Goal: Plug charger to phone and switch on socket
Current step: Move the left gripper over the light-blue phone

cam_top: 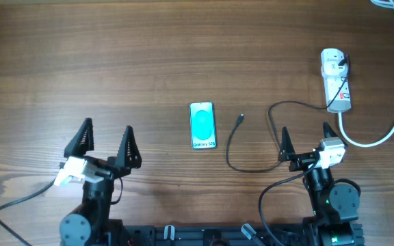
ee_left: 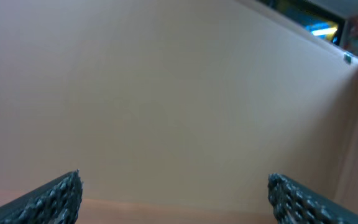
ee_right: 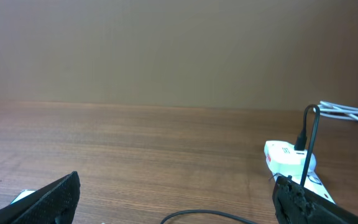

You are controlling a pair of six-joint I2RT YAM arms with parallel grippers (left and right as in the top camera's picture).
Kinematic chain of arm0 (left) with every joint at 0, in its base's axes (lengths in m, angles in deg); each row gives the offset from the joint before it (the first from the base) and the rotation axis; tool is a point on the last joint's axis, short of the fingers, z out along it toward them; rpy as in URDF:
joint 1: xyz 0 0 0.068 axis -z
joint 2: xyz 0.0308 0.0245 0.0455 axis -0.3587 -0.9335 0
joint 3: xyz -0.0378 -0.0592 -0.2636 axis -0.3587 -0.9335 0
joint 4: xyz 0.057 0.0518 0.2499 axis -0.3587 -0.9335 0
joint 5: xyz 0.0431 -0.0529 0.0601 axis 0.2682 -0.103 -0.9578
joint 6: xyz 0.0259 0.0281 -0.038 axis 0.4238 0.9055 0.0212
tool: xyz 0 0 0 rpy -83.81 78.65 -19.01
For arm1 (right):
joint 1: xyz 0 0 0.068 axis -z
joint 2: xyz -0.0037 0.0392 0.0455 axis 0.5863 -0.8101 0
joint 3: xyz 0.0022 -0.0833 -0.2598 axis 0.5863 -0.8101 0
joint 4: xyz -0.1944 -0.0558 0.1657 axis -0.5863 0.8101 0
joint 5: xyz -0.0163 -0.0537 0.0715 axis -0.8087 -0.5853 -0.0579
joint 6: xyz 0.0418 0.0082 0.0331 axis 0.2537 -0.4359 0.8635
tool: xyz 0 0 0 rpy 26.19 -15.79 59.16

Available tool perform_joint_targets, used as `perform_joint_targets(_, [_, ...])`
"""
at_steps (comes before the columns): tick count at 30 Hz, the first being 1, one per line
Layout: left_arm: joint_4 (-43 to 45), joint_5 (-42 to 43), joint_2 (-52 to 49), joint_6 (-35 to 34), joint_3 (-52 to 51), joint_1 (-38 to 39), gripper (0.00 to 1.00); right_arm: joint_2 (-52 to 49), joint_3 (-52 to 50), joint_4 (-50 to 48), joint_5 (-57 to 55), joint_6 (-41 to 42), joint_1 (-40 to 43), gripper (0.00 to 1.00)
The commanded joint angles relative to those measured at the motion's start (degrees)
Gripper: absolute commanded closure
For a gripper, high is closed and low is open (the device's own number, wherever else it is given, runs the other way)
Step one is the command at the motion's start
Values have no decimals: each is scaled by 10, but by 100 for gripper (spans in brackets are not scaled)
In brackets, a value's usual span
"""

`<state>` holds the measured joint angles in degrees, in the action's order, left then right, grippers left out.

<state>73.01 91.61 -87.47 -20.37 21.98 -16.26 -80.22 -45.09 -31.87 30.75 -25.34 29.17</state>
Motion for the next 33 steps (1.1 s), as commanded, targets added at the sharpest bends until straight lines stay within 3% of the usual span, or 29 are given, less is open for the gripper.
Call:
perform_joint_targets(1, [-31,23,-17,-12,106,-3,0,-2,0,-2,8,-7,-2,0])
perform_joint_targets(4, [-163,41,-79,-20,236,-3,0,-2,0,-2,8,-7,-2,1])
perform_joint_targets(5, [-282,44,-131,-20,323,-3,0,-2,0,-2,8,-7,-2,0])
perform_joint_targets(8, [-508,38,-252,-17,483,-3,0,-2,0,-2,8,-7,-2,0])
perform_joint_targets(11, [-654,90,-371,-18,614,-3,0,-2,0,-2,8,-7,-2,0])
perform_joint_targets(13, [-703,151,-422,-22,664,-3,0,-2,0,-2,8,-7,-2,0])
perform_joint_targets(16, [-699,201,-473,-22,685,-2,0,-2,0,-2,8,-7,-2,0])
perform_joint_targets(21, [-711,192,-545,-57,692,25,1,-2,0,-2,8,-7,-2,0])
perform_joint_targets(26, [-792,112,-659,-67,737,84,1,-2,0,-2,8,-7,-2,0])
perform_joint_targets(33, [-956,-30,-862,-119,897,168,1,-2,0,-2,8,-7,-2,0])
